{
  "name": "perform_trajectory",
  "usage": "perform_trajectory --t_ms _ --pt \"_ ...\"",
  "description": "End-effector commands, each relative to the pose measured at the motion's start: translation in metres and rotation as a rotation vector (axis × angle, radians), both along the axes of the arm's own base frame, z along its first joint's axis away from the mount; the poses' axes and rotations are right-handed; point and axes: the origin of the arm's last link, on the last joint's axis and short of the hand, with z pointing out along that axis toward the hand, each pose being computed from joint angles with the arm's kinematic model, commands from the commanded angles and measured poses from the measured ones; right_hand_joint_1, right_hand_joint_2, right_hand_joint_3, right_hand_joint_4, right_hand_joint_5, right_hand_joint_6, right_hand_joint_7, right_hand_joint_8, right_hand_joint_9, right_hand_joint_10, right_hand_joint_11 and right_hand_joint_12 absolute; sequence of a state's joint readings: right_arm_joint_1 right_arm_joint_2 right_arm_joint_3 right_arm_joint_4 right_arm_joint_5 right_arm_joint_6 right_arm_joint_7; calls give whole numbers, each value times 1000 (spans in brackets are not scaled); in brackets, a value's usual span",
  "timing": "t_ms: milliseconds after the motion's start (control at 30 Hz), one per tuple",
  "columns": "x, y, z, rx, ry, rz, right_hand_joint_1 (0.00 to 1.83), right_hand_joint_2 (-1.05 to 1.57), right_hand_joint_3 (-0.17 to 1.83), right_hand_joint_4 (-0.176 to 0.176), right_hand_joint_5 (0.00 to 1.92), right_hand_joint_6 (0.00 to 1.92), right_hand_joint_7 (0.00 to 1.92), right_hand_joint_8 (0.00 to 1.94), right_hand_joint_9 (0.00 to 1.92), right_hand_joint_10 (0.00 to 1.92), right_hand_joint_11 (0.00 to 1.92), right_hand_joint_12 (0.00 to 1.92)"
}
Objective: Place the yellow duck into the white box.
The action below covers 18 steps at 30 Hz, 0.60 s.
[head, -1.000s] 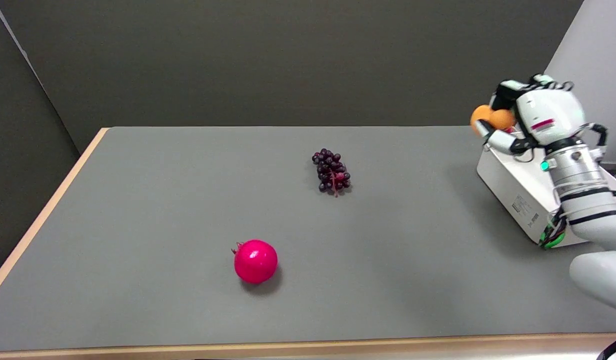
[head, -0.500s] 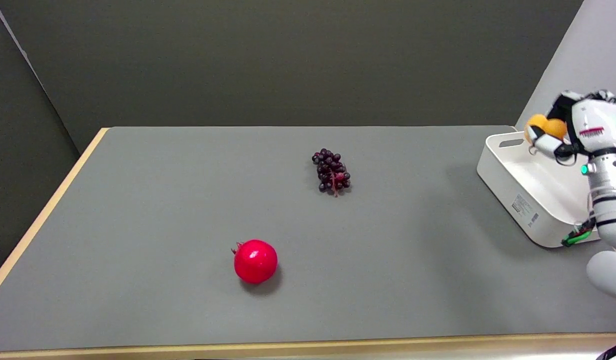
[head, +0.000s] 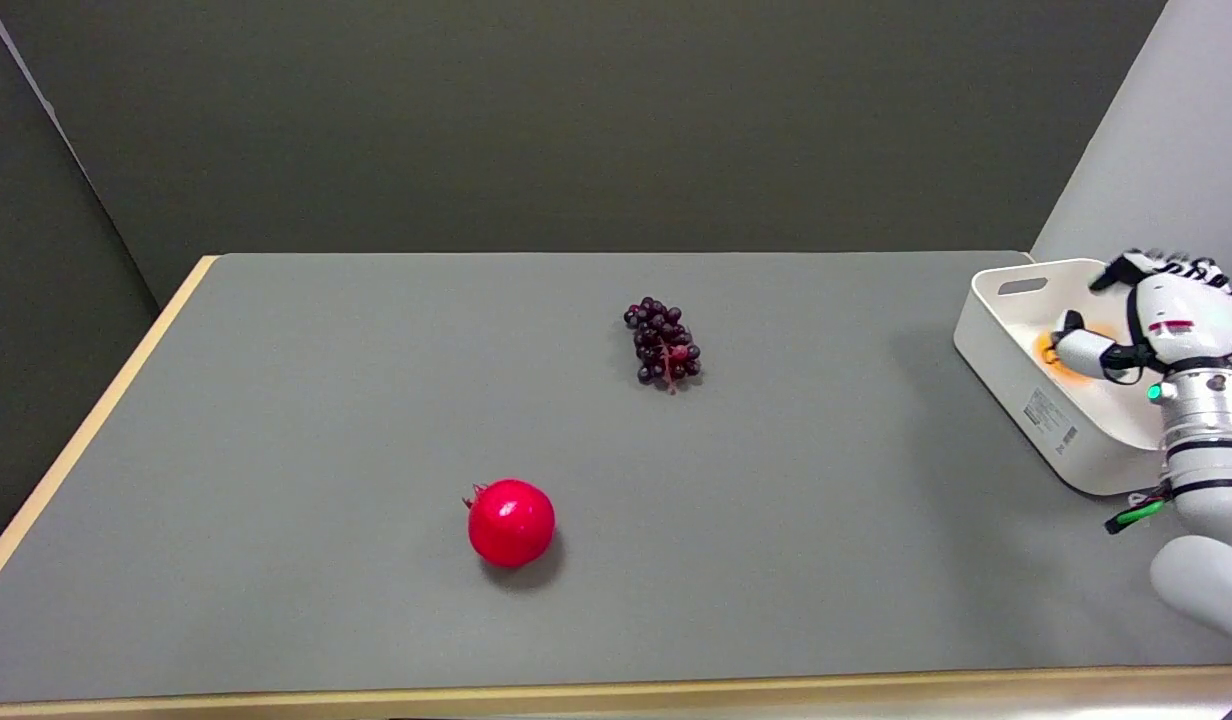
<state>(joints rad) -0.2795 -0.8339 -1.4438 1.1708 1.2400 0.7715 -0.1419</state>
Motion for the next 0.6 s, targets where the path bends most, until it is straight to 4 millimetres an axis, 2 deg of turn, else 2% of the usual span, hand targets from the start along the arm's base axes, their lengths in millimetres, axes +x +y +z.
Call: perform_trajectory --t_ms 33,100,167,267,333,400,467,533,600 --pt "15 -32 -54 189 -3 104 607 669 808 3 233 407 3 28 -1 21 -1 433" --pt "24 -35 -62 217 20 128 598 655 772 15 213 354 -1 -1 -1 -1 -1 159" --pt "33 -37 -73 251 27 176 588 648 772 23 199 339 -1 -1 -1 -1 -1 23" --pt "48 -40 -100 369 -54 330 588 644 773 29 196 341 -1 -1 -1 -1 -1 -1" --pt "61 -44 -128 502 -137 455 556 646 765 49 210 347 -1 -1 -1 -1 -1 -1" --pt "71 -46 -158 639 -223 538 519 654 771 52 205 347 -1 -1 -1 -1 -1 -1" --pt "76 -46 -184 745 -255 562 420 693 786 41 162 331 -1 59 -1 -1 -1 103" --pt "78 -45 -205 820 -262 573 566 611 983 32 94 452 94 45 35 108 -1 413" --pt "76 -43 -229 893 -299 580 422 685 842 26 139 360 89 188 7 369 -1 597"
